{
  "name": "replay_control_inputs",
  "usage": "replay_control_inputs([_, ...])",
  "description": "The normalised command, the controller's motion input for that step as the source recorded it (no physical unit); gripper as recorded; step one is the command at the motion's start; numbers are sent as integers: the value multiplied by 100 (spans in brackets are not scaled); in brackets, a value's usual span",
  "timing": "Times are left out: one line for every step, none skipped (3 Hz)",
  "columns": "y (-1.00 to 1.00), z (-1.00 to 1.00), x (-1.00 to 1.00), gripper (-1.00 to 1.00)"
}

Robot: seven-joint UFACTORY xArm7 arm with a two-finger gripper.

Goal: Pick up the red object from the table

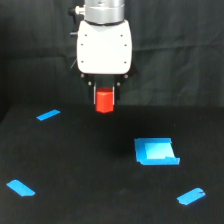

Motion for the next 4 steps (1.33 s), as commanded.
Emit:
replay_control_inputs([-1, 9, -1, -98])
replay_control_inputs([-1, 9, -1, -98])
replay_control_inputs([-1, 8, -1, -98])
replay_control_inputs([-1, 8, -1, -98])
